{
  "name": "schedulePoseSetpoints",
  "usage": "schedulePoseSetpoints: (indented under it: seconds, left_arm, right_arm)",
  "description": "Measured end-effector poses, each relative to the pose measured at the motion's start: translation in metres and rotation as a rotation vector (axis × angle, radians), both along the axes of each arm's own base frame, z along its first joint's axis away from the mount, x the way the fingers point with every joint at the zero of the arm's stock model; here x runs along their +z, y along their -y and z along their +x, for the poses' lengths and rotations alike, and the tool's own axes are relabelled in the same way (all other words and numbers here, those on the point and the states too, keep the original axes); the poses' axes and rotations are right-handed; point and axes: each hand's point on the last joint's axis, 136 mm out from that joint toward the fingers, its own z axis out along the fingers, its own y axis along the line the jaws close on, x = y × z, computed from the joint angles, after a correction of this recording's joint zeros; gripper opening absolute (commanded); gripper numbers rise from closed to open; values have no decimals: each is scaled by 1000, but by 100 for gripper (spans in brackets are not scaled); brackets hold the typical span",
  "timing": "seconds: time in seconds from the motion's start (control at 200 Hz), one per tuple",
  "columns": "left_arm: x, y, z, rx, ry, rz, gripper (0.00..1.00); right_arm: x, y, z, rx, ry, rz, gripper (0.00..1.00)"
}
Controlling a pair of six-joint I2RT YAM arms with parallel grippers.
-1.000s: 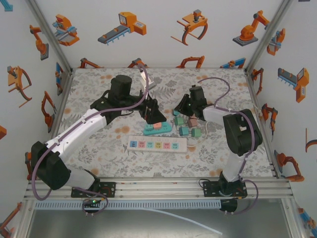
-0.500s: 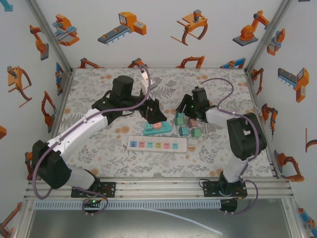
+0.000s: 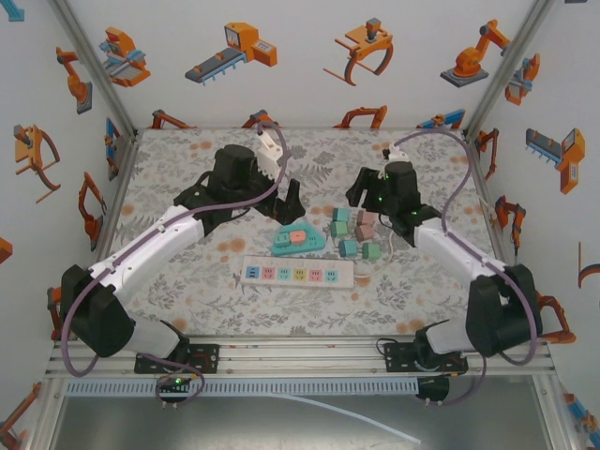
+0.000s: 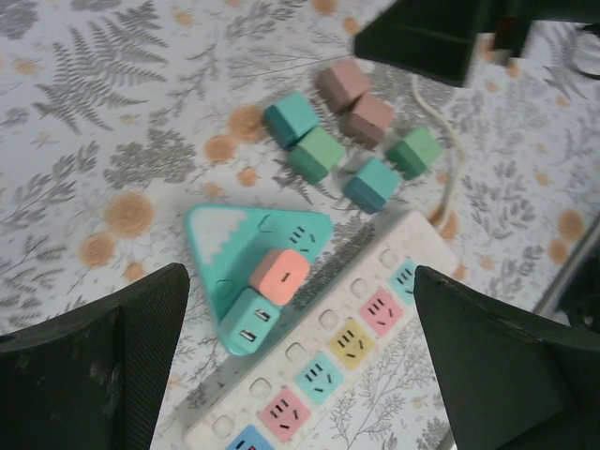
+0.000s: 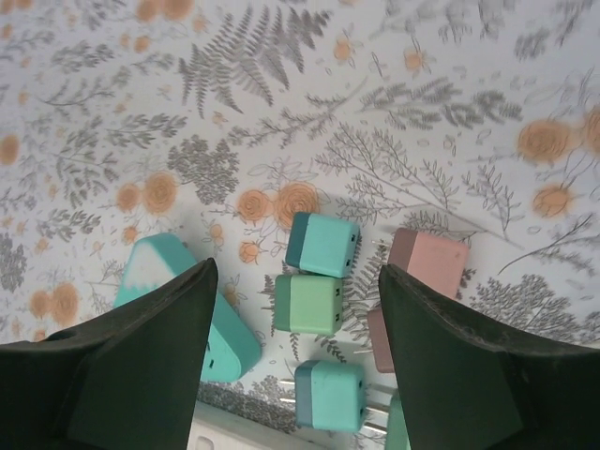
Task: Pull the plug off the socket
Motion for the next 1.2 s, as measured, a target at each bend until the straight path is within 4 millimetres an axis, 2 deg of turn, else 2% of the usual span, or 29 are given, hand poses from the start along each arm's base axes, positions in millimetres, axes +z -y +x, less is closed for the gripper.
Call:
schedulePoseSetpoints:
  seconds: [0.12,0.21,0.29,0.391,0.521,0.616,0.721,0.846,0.881,1.202]
  left_arm:
    - [-8,-13,14,96,-15,24,97]
    - [-18,-25,27,164,-54,34,97]
    - [-31,-34,38,220,-106,38,97]
    - [-47,-46,53,285,-182,31,97]
    - [-63,-59,66,349,-270,-3,97]
    - [-68,-64,71,376,-304,-19,97]
    - [-71,-62,74,382,-327,-23,97]
    - [-78,-58,79,382,-349,-15,98]
    - [-82,-58,80,382,-355,-10,100]
    - [-108,-55,80,383,-431,43,93]
  right_arm:
    - [34,-13,-21,122,171,-72,64]
    - [53,-39,-44,272,311,-146,64]
    - [63,-65,-66,417,433,-207,64]
    - [61,-93,-95,617,566,-278,64]
    - [39,-125,-130,880,692,-366,64]
    - [24,-141,-143,1009,741,-403,61]
    - [5,-149,-147,1091,755,-441,58]
    - [-17,-156,-142,1154,744,-488,58]
    - [-22,-158,-140,1165,743,-500,57]
    - [-51,-178,-119,1248,727,-543,53]
